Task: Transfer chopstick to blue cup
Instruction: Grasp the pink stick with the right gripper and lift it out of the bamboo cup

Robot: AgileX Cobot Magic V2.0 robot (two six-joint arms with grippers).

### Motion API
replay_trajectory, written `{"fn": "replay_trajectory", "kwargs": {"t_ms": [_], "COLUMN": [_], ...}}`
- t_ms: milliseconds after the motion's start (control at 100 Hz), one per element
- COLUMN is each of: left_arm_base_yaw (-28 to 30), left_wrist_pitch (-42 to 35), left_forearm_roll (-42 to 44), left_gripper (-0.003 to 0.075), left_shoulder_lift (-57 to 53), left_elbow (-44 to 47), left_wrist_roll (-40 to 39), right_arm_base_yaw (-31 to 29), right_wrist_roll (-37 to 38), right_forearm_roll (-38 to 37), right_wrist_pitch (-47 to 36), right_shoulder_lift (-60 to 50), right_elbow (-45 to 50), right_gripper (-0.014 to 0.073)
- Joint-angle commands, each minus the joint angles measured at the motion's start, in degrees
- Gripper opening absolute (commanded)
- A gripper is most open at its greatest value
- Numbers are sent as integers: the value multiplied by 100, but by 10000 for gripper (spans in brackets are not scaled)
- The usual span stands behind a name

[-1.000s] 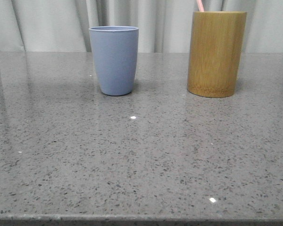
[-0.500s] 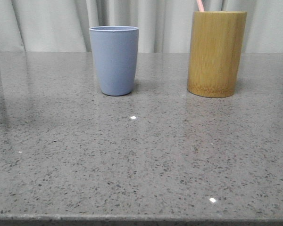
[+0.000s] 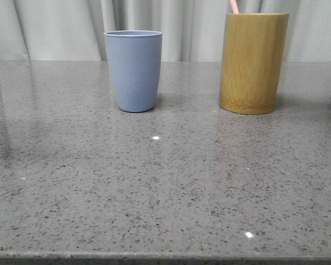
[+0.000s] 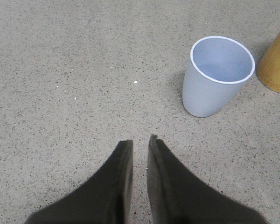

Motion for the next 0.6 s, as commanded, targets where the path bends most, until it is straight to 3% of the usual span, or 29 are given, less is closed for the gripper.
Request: {"fn": "replay_trajectory", "kwargs": {"t_ms": [0,590], "left_arm_base_yaw": [19,19], "left_wrist_pitch": [-418,-418], "left_forearm_roll": [-50,-50], "left_gripper": [78,78], "left_shoulder_lift": [-104,-104], "left_elbow": [-160,-160], "left_wrist_roll": [-49,-49], "right_arm_base_yaw": [84,185], "right_wrist_roll": [-56,-56], "right_forearm_roll": [-23,53], "right_wrist_pitch": [-407,-691], "right_shoulder_lift": [297,1979], "right_elbow": [-598,-1773], "right_gripper": [438,435]}}
